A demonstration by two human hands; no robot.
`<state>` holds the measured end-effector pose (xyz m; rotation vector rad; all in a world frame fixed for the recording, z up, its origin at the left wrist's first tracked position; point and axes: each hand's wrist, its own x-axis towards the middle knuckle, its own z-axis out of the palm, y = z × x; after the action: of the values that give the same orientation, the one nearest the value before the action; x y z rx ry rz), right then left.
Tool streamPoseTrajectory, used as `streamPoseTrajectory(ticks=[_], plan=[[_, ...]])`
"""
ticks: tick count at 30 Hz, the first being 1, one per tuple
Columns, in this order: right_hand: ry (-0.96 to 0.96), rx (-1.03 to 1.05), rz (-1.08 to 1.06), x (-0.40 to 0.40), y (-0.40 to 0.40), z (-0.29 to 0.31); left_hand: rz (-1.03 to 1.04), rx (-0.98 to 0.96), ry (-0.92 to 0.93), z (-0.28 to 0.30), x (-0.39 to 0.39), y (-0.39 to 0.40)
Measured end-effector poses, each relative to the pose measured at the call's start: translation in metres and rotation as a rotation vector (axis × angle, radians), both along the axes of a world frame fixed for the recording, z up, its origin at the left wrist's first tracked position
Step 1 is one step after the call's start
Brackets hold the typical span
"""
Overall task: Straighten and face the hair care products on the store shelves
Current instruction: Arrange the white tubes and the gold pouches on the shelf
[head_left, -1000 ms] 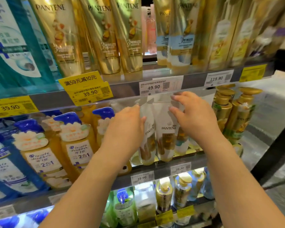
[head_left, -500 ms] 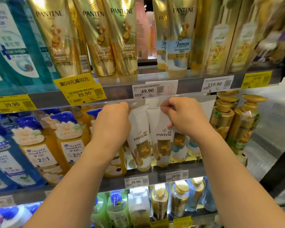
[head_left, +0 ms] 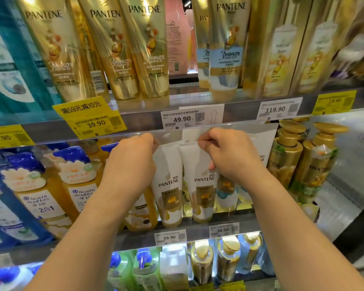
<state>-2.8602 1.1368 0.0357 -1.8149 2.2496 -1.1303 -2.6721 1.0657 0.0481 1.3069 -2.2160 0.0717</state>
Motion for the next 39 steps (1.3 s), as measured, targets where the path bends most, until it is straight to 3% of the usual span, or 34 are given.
streamPoseTrajectory(ticks=[16, 26, 30, 33, 35, 39], plan=[[-0.011, -0.077, 0.011, -0.010, 0.011, 0.000, -0.008, 0.058, 0.052, 0.000, 0.006, 0.007], [0.047, 0.035, 0.132, -0.020, 0.019, -0.001, -0.058, 0.050, 0.053, 0.002, 0.007, 0.014], [-0.028, -0.082, 0.067, -0.042, 0.034, -0.004, -0.017, 0.045, 0.031, -0.001, 0.000, 0.024], [0.045, -0.146, -0.039, -0.056, 0.045, -0.009, -0.071, -0.133, 0.071, -0.004, -0.003, 0.039], [0.087, -0.131, -0.105, -0.060, 0.046, -0.009, -0.157, -0.221, 0.063, -0.007, -0.010, 0.048], [0.201, 0.021, -0.148, -0.060, 0.038, -0.003, -0.265, -0.178, -0.018, -0.013, -0.041, 0.050]])
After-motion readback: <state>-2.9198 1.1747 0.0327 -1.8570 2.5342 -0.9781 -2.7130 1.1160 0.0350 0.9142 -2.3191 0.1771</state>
